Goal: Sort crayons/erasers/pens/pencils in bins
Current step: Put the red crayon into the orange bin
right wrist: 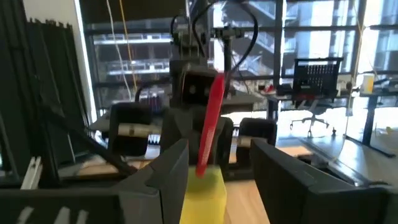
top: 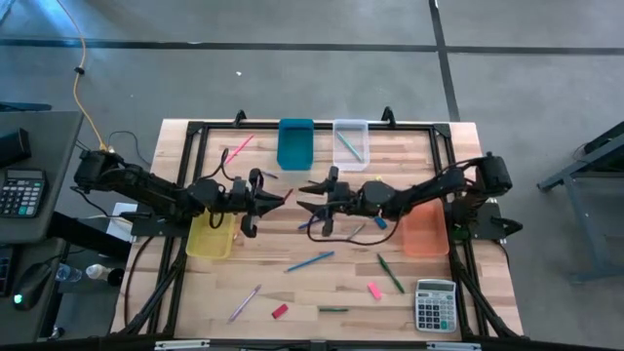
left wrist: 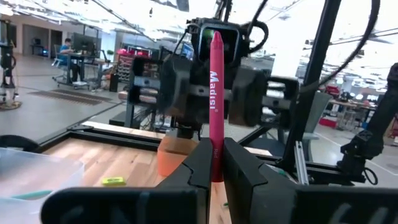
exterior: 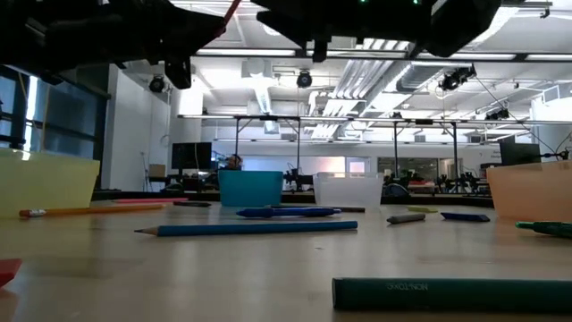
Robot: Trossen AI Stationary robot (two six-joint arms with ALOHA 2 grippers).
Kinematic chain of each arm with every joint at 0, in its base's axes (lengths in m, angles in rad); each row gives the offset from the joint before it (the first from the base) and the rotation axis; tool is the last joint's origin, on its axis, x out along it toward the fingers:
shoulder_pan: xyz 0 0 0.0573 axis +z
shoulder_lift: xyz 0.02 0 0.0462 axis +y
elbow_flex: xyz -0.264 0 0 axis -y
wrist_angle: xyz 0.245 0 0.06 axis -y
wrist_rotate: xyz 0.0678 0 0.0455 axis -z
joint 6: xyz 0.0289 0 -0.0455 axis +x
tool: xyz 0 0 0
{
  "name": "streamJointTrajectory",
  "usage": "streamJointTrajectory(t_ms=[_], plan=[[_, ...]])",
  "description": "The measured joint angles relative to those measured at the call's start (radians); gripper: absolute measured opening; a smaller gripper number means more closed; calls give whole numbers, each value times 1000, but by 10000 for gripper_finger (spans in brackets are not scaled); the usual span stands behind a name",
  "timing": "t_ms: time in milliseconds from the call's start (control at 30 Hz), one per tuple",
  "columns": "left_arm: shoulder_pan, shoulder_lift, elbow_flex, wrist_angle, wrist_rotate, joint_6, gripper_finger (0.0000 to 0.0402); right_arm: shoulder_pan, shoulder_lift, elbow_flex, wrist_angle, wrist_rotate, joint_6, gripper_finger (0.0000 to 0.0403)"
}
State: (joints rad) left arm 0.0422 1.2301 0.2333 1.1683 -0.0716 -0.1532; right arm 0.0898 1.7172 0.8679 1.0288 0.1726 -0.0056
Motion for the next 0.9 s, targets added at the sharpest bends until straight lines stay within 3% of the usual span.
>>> streamJointTrajectory(t_ms=[600,900], plan=[[0,0,4,13,4,0,12,-12,0,140,-176,-27,-48,168],[0,0,43,3,27,17,12,-18,0,144,-172,-58,-47,167]])
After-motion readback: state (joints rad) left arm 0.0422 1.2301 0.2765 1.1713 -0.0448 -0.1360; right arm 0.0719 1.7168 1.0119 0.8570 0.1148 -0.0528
